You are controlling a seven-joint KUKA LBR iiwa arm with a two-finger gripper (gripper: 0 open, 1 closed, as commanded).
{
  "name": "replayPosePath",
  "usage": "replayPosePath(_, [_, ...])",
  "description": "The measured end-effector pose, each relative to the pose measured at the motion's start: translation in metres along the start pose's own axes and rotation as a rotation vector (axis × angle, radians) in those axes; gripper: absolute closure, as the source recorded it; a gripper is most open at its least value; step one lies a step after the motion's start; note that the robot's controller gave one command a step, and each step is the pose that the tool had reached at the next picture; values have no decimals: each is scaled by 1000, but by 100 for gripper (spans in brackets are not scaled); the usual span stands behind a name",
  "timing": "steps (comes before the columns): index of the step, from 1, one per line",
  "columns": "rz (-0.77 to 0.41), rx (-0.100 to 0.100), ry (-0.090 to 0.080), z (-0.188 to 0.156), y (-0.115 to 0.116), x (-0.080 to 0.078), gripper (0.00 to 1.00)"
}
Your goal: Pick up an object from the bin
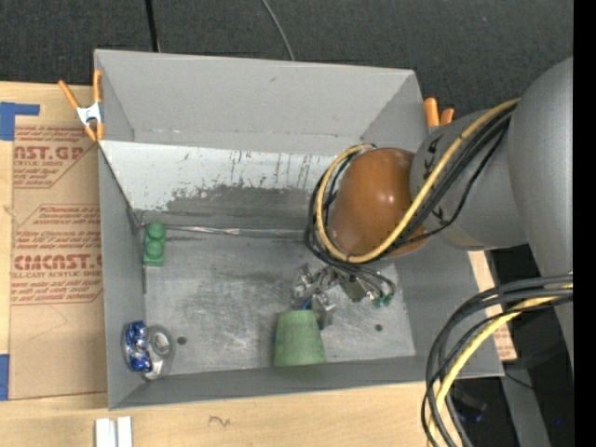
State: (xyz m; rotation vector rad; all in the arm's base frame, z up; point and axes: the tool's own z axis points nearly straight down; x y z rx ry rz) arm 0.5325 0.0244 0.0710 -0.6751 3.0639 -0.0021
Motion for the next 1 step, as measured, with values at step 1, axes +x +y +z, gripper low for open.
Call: replayPosePath(1, [-179,1,-4,-145,-7,25,100])
